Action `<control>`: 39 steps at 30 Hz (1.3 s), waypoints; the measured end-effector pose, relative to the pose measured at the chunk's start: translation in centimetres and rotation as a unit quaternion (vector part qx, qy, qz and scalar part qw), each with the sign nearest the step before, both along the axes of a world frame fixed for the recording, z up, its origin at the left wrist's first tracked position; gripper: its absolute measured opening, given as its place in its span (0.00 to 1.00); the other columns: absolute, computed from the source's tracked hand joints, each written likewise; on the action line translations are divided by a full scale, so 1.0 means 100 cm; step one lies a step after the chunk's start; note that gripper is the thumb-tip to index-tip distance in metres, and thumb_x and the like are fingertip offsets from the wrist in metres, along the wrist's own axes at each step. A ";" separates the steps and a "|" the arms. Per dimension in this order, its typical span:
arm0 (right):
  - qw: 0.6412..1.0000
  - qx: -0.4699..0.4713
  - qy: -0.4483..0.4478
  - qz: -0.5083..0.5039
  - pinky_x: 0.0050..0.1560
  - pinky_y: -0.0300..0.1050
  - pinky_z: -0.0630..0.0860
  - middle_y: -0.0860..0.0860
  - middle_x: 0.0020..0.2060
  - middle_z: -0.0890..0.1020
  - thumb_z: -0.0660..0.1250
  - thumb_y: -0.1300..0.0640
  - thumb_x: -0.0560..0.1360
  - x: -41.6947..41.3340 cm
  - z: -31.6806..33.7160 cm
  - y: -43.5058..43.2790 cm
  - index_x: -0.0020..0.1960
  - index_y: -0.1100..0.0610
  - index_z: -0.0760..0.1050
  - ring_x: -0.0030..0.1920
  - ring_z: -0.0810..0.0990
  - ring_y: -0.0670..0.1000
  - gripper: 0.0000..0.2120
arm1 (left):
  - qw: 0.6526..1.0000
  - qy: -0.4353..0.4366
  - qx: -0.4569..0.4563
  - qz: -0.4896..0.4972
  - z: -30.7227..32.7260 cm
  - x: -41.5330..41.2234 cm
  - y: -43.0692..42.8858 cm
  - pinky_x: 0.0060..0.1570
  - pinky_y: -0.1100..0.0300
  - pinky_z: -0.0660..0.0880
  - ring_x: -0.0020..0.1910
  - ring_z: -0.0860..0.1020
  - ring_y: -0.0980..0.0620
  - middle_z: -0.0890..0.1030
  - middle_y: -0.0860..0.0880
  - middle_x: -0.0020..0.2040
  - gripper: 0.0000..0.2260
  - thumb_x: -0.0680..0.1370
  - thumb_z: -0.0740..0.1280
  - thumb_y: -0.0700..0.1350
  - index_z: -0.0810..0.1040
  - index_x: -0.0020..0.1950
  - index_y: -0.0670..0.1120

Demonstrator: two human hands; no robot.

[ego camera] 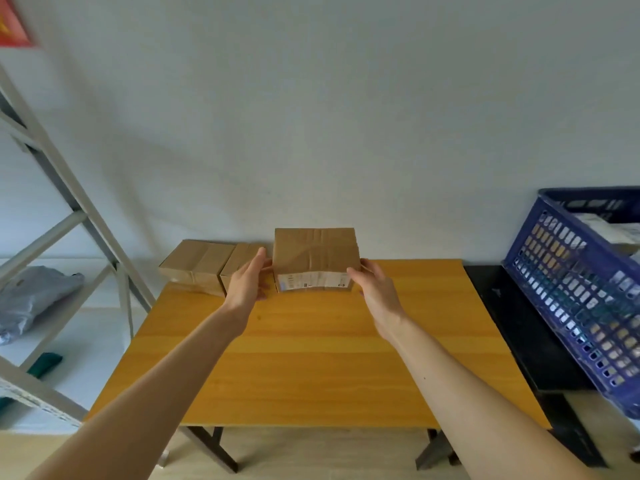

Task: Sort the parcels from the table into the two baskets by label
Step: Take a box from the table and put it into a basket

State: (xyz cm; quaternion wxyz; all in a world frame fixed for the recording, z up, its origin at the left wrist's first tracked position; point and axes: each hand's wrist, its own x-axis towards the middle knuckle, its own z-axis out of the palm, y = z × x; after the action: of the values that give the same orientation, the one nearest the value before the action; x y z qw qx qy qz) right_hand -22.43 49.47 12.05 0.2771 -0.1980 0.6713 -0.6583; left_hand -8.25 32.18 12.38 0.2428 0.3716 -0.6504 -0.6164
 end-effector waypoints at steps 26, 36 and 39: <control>0.995 -0.048 -0.039 -0.073 0.50 0.56 0.81 0.55 0.54 0.81 0.71 0.53 0.75 0.004 0.011 -0.023 0.62 0.59 0.67 0.55 0.81 0.55 0.22 | 0.994 0.023 -0.082 -0.070 0.023 -0.007 -0.007 0.62 0.52 0.74 0.60 0.77 0.52 0.77 0.53 0.60 0.36 0.67 0.78 0.53 0.67 0.71 0.49; 1.000 0.008 -0.018 -0.017 0.50 0.53 0.80 0.52 0.57 0.80 0.68 0.52 0.77 0.015 0.006 -0.015 0.63 0.51 0.70 0.55 0.80 0.52 0.16 | 0.991 0.084 0.051 -0.094 0.032 -0.002 -0.015 0.50 0.45 0.78 0.52 0.82 0.44 0.83 0.46 0.52 0.23 0.69 0.77 0.42 0.76 0.61 0.55; 0.999 0.041 0.026 0.021 0.46 0.42 0.72 0.48 0.56 0.81 0.68 0.50 0.77 0.012 0.008 -0.012 0.62 0.51 0.74 0.56 0.79 0.48 0.15 | 0.990 0.051 0.055 -0.121 0.041 0.001 -0.024 0.50 0.47 0.79 0.51 0.82 0.43 0.83 0.44 0.52 0.23 0.69 0.76 0.41 0.76 0.62 0.53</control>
State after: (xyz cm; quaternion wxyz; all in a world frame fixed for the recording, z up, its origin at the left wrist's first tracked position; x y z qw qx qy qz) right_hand -21.24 48.26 12.89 0.2809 -0.2178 0.7004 -0.6189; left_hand -8.15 29.78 16.50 0.1780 0.2709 -0.6422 -0.6946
